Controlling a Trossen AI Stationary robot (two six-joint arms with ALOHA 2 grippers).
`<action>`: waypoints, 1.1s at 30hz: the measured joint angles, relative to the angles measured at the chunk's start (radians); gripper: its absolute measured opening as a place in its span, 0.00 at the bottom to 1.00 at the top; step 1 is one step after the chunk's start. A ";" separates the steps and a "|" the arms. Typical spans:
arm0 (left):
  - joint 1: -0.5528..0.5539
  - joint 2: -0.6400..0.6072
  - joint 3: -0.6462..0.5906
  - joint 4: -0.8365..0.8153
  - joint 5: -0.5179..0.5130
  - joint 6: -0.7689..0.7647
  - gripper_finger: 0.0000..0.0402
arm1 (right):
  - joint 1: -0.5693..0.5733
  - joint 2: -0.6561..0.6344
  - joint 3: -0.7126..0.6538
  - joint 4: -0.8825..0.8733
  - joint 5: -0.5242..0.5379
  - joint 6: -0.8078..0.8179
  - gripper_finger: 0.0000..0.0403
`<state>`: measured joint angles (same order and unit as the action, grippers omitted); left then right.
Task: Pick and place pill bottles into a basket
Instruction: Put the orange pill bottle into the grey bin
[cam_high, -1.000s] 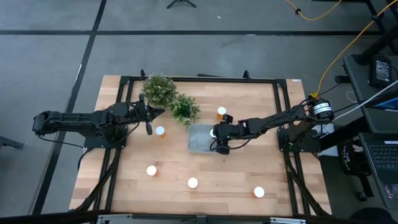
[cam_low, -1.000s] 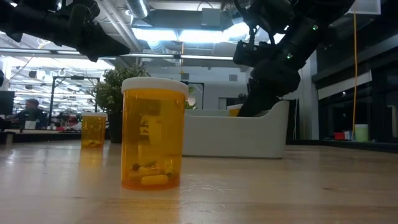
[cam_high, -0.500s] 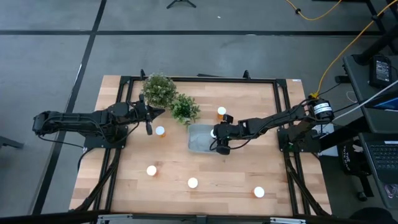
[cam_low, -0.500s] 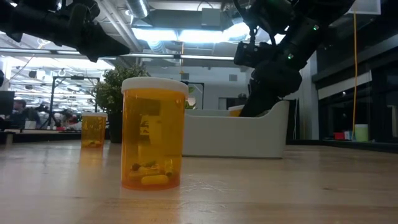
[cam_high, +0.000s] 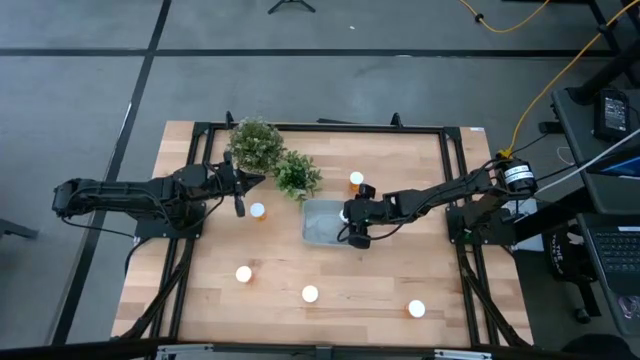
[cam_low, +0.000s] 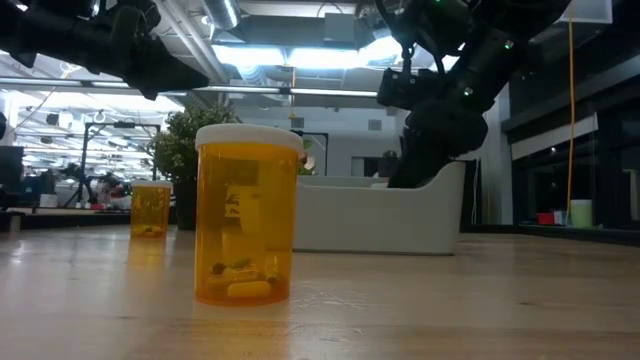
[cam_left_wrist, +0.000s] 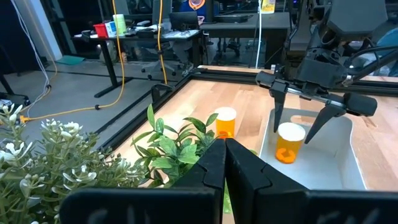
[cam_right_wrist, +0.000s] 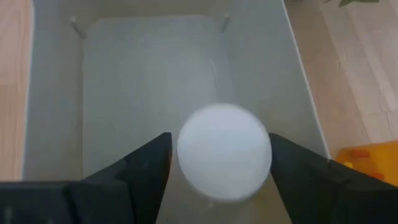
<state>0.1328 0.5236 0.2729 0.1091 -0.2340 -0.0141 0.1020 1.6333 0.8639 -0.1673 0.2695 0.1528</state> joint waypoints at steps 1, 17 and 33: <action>0.000 0.000 0.000 0.000 0.000 0.000 0.01 | 0.000 0.000 0.000 -0.003 0.000 0.000 0.68; 0.000 0.000 0.000 0.000 0.000 -0.002 0.01 | 0.000 -0.086 0.001 -0.056 0.049 -0.004 0.68; 0.000 0.000 0.000 0.000 0.013 -0.001 0.01 | 0.000 -0.148 0.000 0.043 0.035 -0.104 0.67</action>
<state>0.1326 0.5240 0.2729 0.1093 -0.2208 -0.0149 0.1024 1.4853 0.8642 -0.1242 0.3050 0.0491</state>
